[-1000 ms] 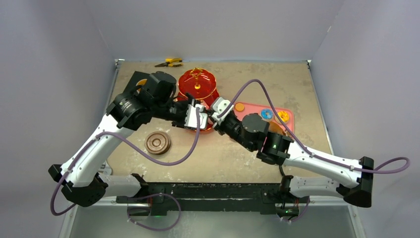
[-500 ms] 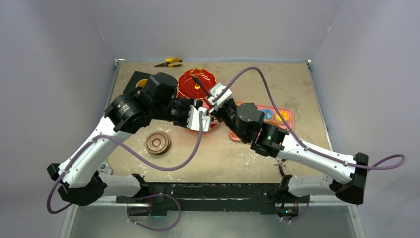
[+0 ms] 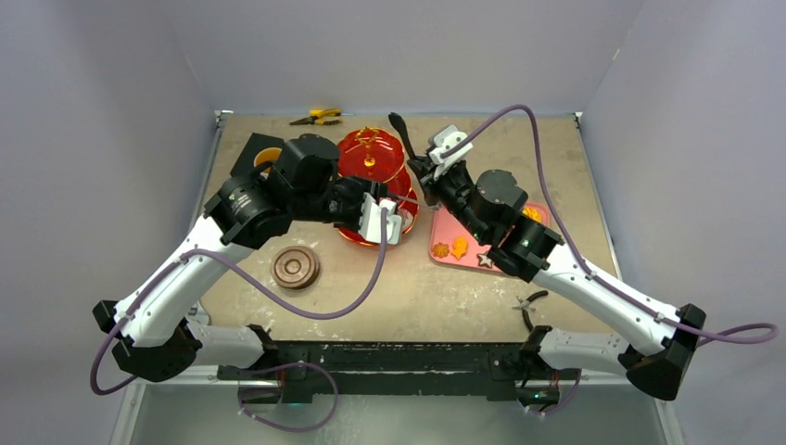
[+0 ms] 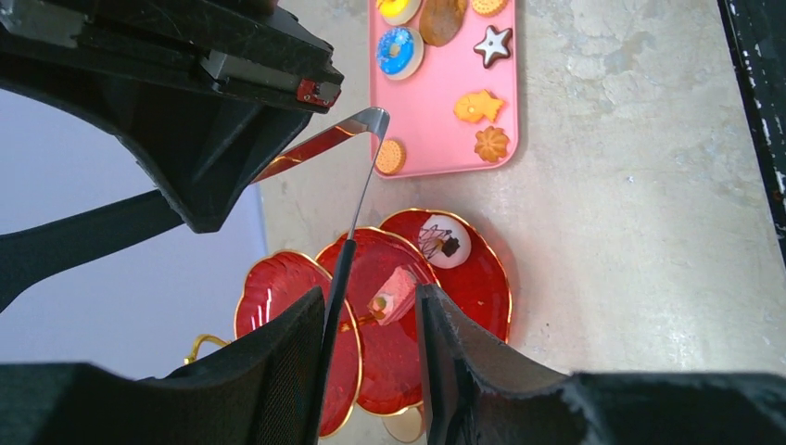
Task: Serve the afternoon tea
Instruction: Pick up the clamp from the center of the board.
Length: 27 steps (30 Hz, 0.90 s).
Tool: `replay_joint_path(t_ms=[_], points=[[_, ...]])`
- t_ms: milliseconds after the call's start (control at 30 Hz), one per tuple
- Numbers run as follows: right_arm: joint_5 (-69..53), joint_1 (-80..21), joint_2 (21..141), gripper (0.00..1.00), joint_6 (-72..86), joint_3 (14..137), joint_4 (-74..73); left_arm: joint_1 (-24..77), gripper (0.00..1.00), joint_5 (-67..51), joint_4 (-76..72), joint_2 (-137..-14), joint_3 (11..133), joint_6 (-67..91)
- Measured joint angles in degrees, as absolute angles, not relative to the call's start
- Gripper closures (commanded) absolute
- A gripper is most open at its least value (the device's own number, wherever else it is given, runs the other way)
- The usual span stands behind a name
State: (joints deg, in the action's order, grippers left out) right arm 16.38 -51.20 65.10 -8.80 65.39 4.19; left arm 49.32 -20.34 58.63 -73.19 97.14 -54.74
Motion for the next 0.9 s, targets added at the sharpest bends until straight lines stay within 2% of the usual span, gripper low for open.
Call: replay_joint_path(t_ms=[300, 900], points=[[12.38, -49.36, 62.81, 1.00, -7.84, 65.23, 0.84, 50.15, 1.00, -19.94, 57.23, -73.06, 96.33, -55.33], [12.16, -44.93, 60.84, 1.00, -2.26, 65.49, -2.61, 50.81, 1.00, -19.68, 55.90, -72.86, 94.78, -55.70]])
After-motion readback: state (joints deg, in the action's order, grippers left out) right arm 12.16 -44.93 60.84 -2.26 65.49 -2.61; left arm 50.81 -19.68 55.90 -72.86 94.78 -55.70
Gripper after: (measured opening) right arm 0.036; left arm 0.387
